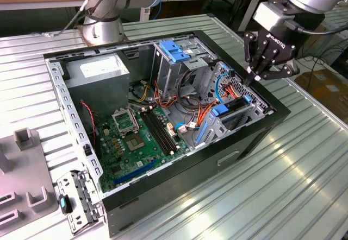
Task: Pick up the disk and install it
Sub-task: 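Insert the second disk wire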
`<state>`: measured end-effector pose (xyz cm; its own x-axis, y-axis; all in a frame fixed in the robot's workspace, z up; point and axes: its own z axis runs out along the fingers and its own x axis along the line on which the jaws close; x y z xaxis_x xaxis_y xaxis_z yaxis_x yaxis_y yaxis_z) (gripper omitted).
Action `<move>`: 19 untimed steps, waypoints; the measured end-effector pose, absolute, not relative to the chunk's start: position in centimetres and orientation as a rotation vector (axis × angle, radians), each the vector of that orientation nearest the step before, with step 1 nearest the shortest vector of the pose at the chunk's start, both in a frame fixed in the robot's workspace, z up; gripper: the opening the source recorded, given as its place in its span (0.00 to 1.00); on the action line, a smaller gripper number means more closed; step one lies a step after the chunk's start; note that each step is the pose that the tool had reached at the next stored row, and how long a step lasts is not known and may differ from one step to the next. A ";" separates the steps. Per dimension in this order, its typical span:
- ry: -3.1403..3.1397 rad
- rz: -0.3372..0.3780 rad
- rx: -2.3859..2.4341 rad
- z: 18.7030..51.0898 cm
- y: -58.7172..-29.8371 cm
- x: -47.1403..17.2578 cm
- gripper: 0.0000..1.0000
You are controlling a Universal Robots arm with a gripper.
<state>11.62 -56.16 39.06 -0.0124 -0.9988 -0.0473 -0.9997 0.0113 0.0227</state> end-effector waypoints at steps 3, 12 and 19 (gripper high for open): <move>2.219 0.085 -2.193 39.9 -55.7 11.2 0.11; 2.236 0.075 -2.210 40.3 -53.3 11.2 0.11; 2.238 0.078 -2.212 40.3 -53.1 11.2 0.11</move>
